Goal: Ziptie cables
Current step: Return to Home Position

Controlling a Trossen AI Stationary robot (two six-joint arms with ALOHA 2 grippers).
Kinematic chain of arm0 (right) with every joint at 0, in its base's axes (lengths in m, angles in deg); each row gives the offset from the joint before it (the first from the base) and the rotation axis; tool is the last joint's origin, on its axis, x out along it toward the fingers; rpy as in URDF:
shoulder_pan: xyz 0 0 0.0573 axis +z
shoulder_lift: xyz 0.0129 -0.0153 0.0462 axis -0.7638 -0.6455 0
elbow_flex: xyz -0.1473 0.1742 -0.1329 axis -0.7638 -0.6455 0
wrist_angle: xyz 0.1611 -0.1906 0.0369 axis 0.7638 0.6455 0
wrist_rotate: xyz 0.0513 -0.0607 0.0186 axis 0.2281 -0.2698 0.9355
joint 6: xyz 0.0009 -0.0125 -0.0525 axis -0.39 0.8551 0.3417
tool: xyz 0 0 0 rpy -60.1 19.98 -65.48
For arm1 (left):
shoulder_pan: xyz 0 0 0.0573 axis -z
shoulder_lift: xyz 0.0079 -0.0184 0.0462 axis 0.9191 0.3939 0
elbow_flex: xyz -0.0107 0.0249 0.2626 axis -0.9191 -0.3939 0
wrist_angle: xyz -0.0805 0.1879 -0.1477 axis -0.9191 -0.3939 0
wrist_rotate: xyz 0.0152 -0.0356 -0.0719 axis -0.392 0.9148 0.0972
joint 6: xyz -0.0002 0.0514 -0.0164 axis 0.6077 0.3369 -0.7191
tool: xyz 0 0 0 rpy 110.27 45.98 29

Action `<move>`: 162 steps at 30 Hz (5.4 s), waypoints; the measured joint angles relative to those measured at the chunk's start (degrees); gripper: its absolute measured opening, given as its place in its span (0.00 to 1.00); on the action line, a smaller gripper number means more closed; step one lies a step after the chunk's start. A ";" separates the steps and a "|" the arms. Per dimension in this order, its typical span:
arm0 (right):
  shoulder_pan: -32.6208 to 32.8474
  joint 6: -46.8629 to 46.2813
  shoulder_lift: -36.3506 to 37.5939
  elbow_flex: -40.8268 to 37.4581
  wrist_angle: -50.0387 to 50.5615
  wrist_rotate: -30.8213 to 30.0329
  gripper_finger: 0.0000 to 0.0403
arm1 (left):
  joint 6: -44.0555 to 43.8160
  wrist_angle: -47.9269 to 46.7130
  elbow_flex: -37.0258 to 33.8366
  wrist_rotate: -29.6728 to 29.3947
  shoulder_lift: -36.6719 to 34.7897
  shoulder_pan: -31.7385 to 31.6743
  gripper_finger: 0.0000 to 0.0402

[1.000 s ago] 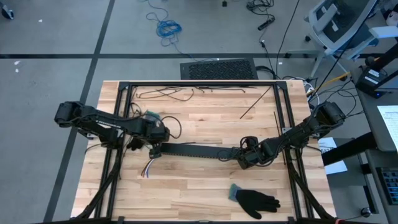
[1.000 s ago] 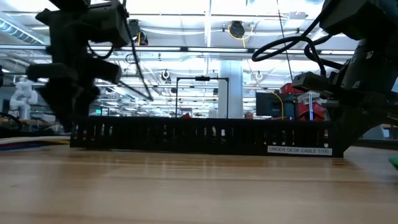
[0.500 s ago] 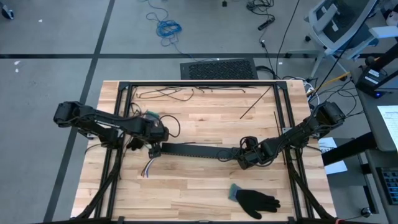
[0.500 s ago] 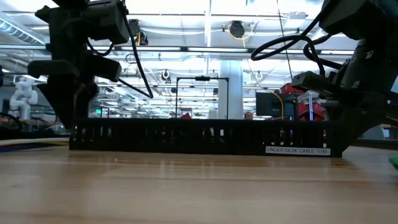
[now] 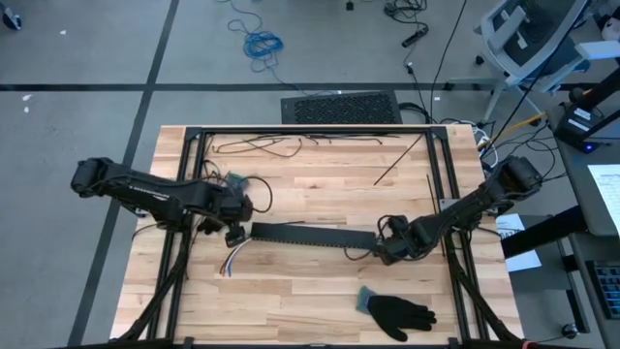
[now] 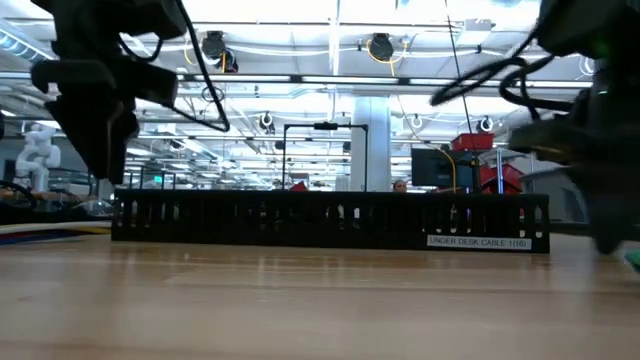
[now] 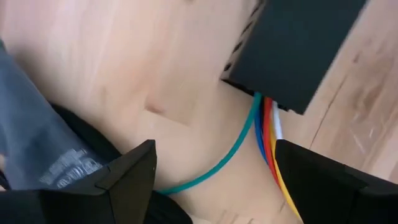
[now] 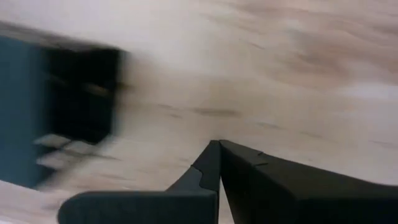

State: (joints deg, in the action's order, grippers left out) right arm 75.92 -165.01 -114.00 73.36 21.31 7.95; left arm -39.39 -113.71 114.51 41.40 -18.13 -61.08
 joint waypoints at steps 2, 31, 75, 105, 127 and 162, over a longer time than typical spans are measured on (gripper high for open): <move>0.93 0.10 0.56 0.00 3.70 2.19 0.00 | 1.94 0.30 0.00 -1.18 -1.17 1.16 0.80; -13.83 95.20 44.10 -0.18 -46.95 -29.36 0.00 | 3.94 74.48 0.85 -5.88 -13.26 -15.83 0.75; -12.26 88.79 48.63 -0.18 -28.52 -18.34 0.00 | 15.36 76.74 -34.56 -24.80 -33.86 -5.71 0.75; -10.55 91.75 64.89 -29.20 -54.15 -18.06 0.00 | 16.95 70.97 -40.26 -9.87 -45.83 -7.30 0.65; -15.02 108.04 69.48 -36.93 -40.14 -16.65 0.00 | 15.95 53.71 -40.28 -12.18 -45.87 -7.26 0.65; -19.22 111.11 69.86 -36.97 -40.64 -16.41 0.00 | 14.05 54.01 -40.28 -10.98 -48.34 -8.74 0.65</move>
State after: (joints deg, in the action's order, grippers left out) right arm 56.70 -53.90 -44.14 36.39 -19.33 -8.47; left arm -25.33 -59.70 74.23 30.41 -66.47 -69.82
